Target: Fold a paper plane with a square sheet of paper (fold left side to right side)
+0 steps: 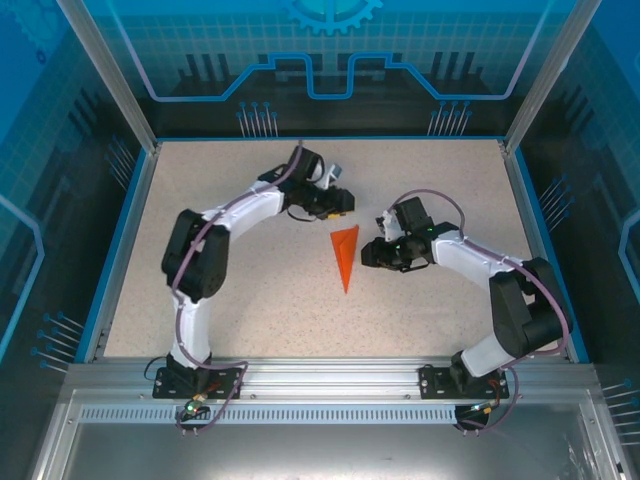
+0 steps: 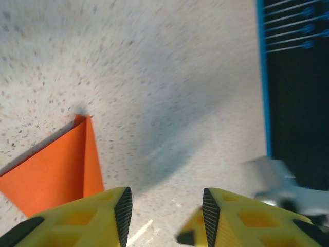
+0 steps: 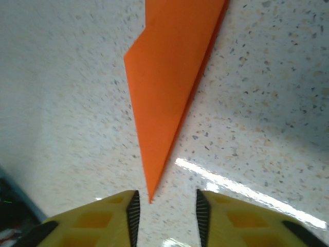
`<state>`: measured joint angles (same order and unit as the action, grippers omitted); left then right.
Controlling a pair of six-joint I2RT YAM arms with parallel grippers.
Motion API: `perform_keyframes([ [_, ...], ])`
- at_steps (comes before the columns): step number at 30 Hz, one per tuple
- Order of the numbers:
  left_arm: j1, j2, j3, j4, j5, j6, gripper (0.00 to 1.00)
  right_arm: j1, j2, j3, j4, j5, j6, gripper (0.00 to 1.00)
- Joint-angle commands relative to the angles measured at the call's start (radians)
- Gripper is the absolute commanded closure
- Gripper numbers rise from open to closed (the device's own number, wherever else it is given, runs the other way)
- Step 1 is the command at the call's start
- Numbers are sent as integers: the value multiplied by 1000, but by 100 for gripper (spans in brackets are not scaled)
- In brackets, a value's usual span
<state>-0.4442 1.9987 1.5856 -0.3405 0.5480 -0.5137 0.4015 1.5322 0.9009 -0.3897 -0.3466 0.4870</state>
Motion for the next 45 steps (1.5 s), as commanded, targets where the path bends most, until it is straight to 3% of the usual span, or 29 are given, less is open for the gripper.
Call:
perform_keyframes([
  [1,41,-137,-111,3,-47,24,55,87,11,79,-87,196,-32,54],
  [5,62,-262,-279,19,-149,20,52,159,76,152,-94,270,-35,42],
  [16,62,-446,-582,60,-276,-40,46,234,342,375,-147,454,-41,41],
  [23,61,-493,-664,65,-300,-63,45,231,382,383,-155,537,-41,51],
  [30,61,-500,-666,57,-308,-62,44,215,301,329,-155,551,-56,73],
  [33,61,-496,-656,51,-309,-57,44,187,270,301,-134,465,-65,94],
  [35,61,-504,-654,46,-313,-54,44,162,228,279,-107,378,-74,100],
  [37,61,-515,-650,38,-320,-49,44,146,177,261,-80,296,-87,100],
  [41,61,-552,-647,21,-350,-36,41,73,88,213,2,1,-89,100],
  [45,62,-579,-646,9,-382,-25,38,-20,104,134,127,-255,-35,100],
])
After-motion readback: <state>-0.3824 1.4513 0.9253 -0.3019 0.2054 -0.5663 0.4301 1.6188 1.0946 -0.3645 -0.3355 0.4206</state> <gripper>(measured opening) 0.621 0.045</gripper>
